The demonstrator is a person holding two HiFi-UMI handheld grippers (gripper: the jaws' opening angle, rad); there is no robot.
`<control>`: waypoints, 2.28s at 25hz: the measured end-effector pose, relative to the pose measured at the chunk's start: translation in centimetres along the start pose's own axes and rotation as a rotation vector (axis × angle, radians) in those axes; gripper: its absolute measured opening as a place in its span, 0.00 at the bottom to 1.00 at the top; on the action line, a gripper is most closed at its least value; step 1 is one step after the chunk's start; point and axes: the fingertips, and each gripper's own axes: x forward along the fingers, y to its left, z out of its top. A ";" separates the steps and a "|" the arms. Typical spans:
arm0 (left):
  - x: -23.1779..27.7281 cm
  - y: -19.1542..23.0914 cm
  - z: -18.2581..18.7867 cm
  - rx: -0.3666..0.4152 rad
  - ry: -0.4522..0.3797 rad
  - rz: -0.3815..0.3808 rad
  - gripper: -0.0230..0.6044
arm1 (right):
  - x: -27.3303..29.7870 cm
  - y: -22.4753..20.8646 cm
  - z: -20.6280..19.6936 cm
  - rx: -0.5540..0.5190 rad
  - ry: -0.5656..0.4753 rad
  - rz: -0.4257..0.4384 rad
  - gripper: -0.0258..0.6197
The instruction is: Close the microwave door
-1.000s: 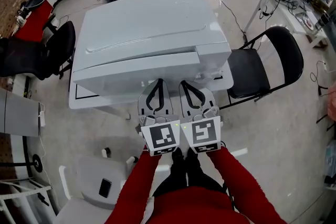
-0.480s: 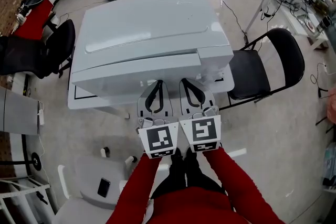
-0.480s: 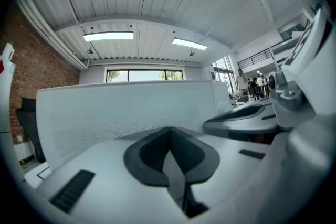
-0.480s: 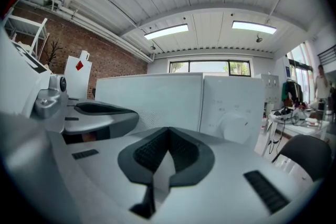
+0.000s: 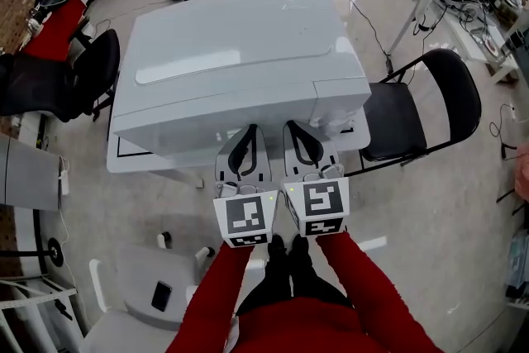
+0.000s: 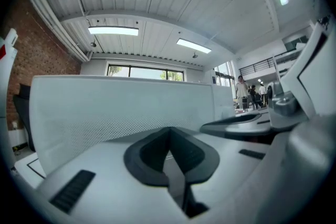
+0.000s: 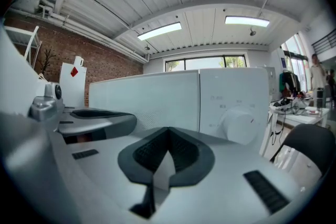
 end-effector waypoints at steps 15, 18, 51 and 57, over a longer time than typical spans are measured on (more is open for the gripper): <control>-0.4 -0.1 -0.7 -0.099 0.000 -0.050 0.05 | -1.8 1.6 -0.1 -0.025 0.005 0.118 0.06; -1.5 -0.9 -1.0 -0.125 -0.001 -0.115 0.05 | -3.6 1.8 -0.7 -0.003 0.012 0.183 0.06; -15.2 -5.0 -0.4 -0.219 0.024 -0.376 0.05 | -19.6 -1.8 0.2 0.124 -0.146 0.296 0.06; -15.7 -6.1 0.2 -0.207 0.017 -0.397 0.05 | -20.1 -1.7 -0.4 0.131 -0.133 0.298 0.06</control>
